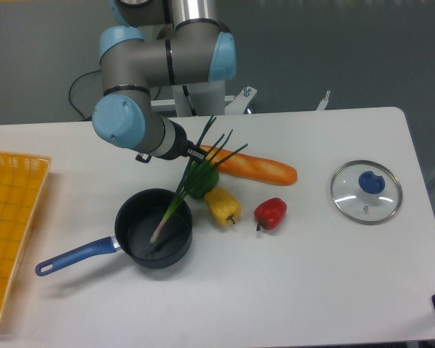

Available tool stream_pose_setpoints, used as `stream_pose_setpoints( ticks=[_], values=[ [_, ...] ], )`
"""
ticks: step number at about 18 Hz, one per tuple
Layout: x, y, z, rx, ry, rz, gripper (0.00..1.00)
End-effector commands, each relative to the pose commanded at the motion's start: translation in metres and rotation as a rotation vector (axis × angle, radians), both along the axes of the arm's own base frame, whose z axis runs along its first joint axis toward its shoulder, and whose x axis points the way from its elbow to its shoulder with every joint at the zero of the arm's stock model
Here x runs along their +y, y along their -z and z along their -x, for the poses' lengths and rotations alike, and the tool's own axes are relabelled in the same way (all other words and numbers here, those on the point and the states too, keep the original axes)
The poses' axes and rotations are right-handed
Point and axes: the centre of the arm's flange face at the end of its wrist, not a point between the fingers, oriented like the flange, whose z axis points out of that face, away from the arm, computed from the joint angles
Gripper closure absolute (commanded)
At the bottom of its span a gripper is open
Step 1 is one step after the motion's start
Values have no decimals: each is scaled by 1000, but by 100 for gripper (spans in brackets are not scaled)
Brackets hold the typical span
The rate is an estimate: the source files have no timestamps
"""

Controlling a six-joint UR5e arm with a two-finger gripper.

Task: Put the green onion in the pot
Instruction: 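Lower the green onion's white root end into the saucepan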

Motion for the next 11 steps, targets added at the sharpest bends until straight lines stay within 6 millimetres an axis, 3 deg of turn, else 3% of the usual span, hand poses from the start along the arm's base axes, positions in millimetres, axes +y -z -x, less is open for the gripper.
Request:
stream_pose_setpoints(
  ticks=[2,4,5,11],
  values=[
    [2,2,-1,-2,4,2,48],
    [4,2,-4,0,14,1,15],
    [4,2,-5,3,15,3,4],
    [4,-4,-3,53,-30,-18,0]
  ],
)
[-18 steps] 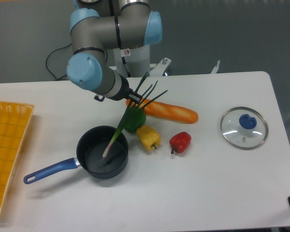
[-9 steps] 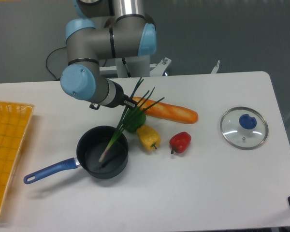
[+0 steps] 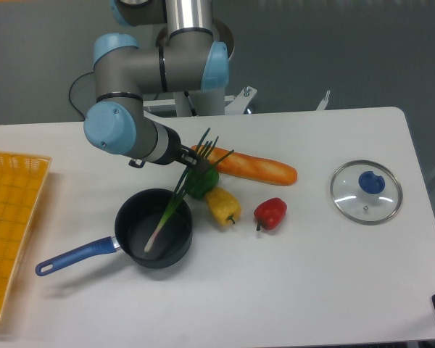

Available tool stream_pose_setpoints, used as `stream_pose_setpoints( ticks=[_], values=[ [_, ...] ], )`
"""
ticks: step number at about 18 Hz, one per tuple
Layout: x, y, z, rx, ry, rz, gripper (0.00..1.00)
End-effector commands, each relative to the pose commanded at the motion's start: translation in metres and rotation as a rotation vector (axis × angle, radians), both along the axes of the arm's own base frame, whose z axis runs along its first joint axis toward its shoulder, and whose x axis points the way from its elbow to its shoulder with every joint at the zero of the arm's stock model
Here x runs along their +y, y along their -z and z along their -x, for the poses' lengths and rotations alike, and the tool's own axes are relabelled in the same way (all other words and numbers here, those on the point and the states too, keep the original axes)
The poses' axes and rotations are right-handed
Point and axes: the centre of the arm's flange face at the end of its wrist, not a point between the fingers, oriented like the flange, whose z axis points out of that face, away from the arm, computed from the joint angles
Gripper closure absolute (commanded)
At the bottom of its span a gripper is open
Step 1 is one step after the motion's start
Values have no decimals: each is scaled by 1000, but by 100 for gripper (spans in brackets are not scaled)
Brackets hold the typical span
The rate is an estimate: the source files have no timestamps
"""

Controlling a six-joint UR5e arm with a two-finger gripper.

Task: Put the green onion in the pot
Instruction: 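Lower the green onion's white root end into the saucepan, then open the gripper and withdraw it from the green onion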

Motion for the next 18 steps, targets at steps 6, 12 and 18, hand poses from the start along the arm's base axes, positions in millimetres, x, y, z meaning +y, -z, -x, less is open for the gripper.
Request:
stream_pose_setpoints(
  ticks=[6,12,18],
  values=[
    [3,-7,11,38,-15,-58,0],
    [-1,-36,63,73,-101,-146,0],
    [-5,-31,127,122,-196,-272,0]
  ],
)
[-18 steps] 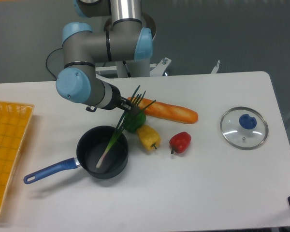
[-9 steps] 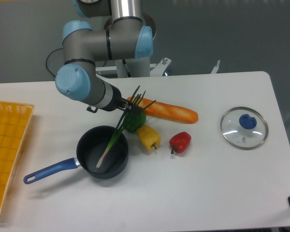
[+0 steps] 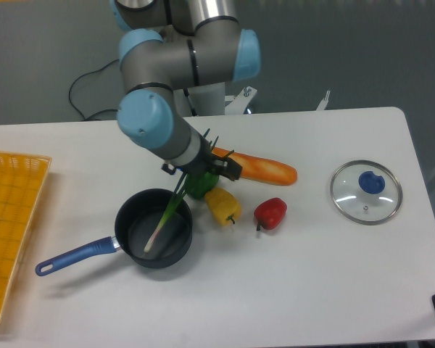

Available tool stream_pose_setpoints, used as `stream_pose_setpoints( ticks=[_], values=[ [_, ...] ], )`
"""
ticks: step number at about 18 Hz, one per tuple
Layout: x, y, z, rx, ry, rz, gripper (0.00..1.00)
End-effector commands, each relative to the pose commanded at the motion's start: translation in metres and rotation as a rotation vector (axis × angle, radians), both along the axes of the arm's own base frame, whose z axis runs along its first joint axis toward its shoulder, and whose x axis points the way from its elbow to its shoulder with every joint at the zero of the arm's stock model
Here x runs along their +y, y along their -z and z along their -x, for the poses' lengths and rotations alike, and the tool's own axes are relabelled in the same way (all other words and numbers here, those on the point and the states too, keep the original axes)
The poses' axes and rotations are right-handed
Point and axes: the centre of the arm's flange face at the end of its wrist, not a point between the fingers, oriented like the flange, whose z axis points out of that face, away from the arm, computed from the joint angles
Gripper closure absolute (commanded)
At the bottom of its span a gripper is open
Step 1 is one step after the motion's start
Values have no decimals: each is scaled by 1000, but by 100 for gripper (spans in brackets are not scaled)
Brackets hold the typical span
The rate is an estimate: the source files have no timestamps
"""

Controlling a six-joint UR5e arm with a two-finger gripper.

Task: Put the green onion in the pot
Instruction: 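Open the gripper and withdraw it from the green onion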

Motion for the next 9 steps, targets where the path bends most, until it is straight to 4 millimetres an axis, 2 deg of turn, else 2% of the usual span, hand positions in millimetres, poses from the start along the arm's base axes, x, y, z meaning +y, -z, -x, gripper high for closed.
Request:
stream_pose_setpoints(
  ticks=[4,9],
  values=[
    [-18,-1,47,-62,77,-50,0],
    [-43,5,88,-118,201,-91,0]
  ],
)
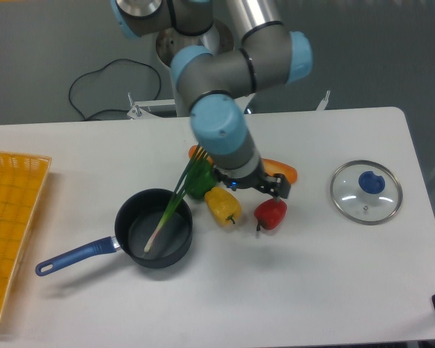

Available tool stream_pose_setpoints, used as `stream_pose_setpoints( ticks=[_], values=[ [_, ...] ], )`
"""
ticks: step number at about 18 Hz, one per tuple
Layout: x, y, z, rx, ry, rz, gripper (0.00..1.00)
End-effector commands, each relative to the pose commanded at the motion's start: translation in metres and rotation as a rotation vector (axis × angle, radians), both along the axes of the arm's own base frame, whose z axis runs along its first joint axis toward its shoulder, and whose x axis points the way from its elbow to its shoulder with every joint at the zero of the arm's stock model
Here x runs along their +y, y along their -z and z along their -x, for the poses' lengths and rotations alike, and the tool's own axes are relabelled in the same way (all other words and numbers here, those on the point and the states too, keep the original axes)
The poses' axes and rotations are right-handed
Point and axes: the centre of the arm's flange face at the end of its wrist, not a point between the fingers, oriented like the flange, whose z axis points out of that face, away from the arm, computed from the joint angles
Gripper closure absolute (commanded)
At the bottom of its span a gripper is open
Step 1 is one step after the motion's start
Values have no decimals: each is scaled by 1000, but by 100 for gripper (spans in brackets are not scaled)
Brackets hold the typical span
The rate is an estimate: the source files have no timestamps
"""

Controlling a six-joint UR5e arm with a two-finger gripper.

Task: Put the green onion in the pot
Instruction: 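Open the gripper and withdraw it from the green onion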

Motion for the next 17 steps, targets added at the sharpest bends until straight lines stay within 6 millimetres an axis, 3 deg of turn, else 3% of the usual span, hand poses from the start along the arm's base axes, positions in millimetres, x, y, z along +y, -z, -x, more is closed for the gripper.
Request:
stream_pose_setpoints(
  ticks=[3,7,12,17],
  values=[
    [-21,-5,36,-43,105,-54,0],
    [-51,-7,63,-60,181,-60,0],
    [-82,-3,88,-76,266,-47,0],
    [-91,2,94,-88,270,-42,0]
  ],
)
